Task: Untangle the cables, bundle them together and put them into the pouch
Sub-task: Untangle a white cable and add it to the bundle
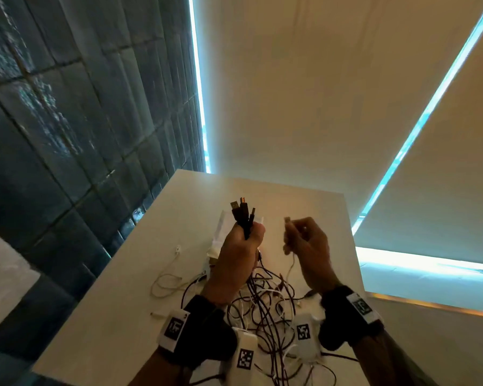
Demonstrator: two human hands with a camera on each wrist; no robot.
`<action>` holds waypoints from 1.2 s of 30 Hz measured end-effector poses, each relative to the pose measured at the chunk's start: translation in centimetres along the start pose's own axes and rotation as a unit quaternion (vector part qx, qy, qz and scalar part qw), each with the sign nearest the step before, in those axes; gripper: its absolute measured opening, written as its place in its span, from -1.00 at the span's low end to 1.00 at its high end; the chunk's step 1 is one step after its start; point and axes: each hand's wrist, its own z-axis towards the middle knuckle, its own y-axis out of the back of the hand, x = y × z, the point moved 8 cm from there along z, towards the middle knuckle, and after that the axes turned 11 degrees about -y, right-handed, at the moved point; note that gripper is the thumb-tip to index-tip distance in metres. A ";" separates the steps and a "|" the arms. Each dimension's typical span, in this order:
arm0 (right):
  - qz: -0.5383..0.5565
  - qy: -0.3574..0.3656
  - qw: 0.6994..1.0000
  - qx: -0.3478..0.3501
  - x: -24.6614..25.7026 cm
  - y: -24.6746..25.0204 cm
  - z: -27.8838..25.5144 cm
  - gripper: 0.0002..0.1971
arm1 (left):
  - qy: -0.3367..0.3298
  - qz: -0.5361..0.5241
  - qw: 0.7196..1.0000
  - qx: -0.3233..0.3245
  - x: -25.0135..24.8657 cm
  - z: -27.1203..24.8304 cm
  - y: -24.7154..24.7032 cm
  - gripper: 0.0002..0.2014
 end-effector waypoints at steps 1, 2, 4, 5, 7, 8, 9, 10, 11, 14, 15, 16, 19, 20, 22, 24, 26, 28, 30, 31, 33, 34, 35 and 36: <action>-0.008 0.011 1.000 0.025 0.9 -1.4 -0.3 -0.92 | -0.002 0.020 1.000 -0.004 0.2 0.2 0.0 -0.76; -0.012 0.019 0.998 0.055 1.7 -2.9 -0.7 -0.92 | -0.007 0.033 0.999 -0.007 0.3 0.3 0.1 -0.74; -0.001 0.027 0.994 0.102 2.7 -5.1 -1.4 -0.91 | -0.014 0.046 0.999 -0.020 0.3 0.4 0.4 -0.72; 0.008 0.024 0.994 0.108 3.0 -5.6 -1.6 -0.90 | -0.016 0.053 0.998 -0.028 0.3 0.4 0.7 -0.71; 0.009 0.013 0.995 0.097 3.2 -5.7 -1.8 -0.82 | -0.030 0.052 0.998 -0.033 0.1 0.3 1.2 -0.66; -0.002 0.003 0.996 0.095 3.1 -5.7 -1.8 -0.77 | -0.033 0.040 0.998 -0.038 0.0 0.3 1.4 -0.65; -0.014 -0.012 0.995 0.097 2.7 -5.8 -1.8 -0.72 | -0.030 0.021 0.998 -0.044 0.1 0.2 1.5 -0.66; -0.020 -0.025 0.994 0.102 2.2 -5.8 -2.0 -0.66 | -0.026 -0.004 0.998 -0.049 0.1 0.2 1.6 -0.68; -0.025 -0.034 0.993 0.108 1.8 -5.9 -2.2 -0.62 | -0.025 -0.028 0.998 -0.053 0.0 0.3 1.7 -0.70; -0.038 -0.035 0.990 0.134 0.4 -5.7 -2.6 -0.76 | -0.031 -0.099 0.991 -0.087 -0.3 0.4 2.6 -0.69; -0.040 -0.030 0.989 0.139 0.2 -5.6 -2.7 -0.81 | -0.032 -0.123 0.987 -0.098 -0.3 0.5 2.9 -0.69; -0.045 -0.023 0.989 0.139 0.2 -5.5 -2.8 -0.82 | -0.031 -0.138 0.985 -0.101 -0.4 0.6 3.0 -0.70; -0.069 0.016 0.988 0.137 1.3 -5.7 -2.9 -0.80 | -0.037 -0.125 0.988 -0.079 -0.9 0.6 2.6 -0.70; -0.075 0.029 0.987 0.141 1.8 -6.1 -3.0 -0.79 | -0.041 -0.111 0.990 -0.073 -1.0 0.8 2.5 -0.71; -0.074 0.035 0.986 0.147 2.1 -6.5 -3.2 -0.75 | -0.048 -0.090 0.992 -0.070 -1.2 1.2 2.5 -0.69; -0.057 0.024 0.985 0.160 1.7 -6.6 -3.2 -0.71 | -0.053 -0.070 0.993 -0.080 -1.5 1.5 2.8 -0.67; -0.042 0.005 0.983 0.179 0.8 -6.6 -3.2 -0.69 | -0.043 -0.092 0.991 -0.088 -1.8 1.5 3.0 -0.66; -0.053 -0.013 0.979 0.195 -0.3 -6.4 -3.3 -0.70 | -0.031 -0.177 0.981 -0.076 -2.2 1.5 2.9 -0.67; -0.089 -0.027 0.976 0.194 -2.0 -5.8 -3.3 -0.73 | -0.031 -0.223 0.971 -0.079 -2.9 1.8 3.5 -0.67; -0.107 -0.033 0.976 0.188 -3.0 -5.4 -3.3 -0.73 | -0.033 -0.235 0.968 -0.081 -3.3 2.0 3.9 -0.66; -0.138 -0.037 0.977 0.160 -4.8 -4.4 -3.2 -0.72 | -0.035 -0.245 0.966 -0.073 -3.9 2.3 4.5 -0.67; -0.148 -0.039 0.977 0.150 -5.5 -4.0 -3.1 -0.72 | -0.039 -0.242 0.967 -0.062 -4.1 2.3 4.6 -0.68; -0.156 -0.043 0.976 0.143 -6.2 -3.8 -3.0 -0.72 | -0.041 -0.235 0.970 -0.050 -4.3 2.2 4.6 -0.68; -0.164 -0.047 0.976 0.139 -6.7 -3.8 -3.0 -0.72 | -0.044 -0.226 0.972 -0.042 -4.4 2.2 4.6 -0.70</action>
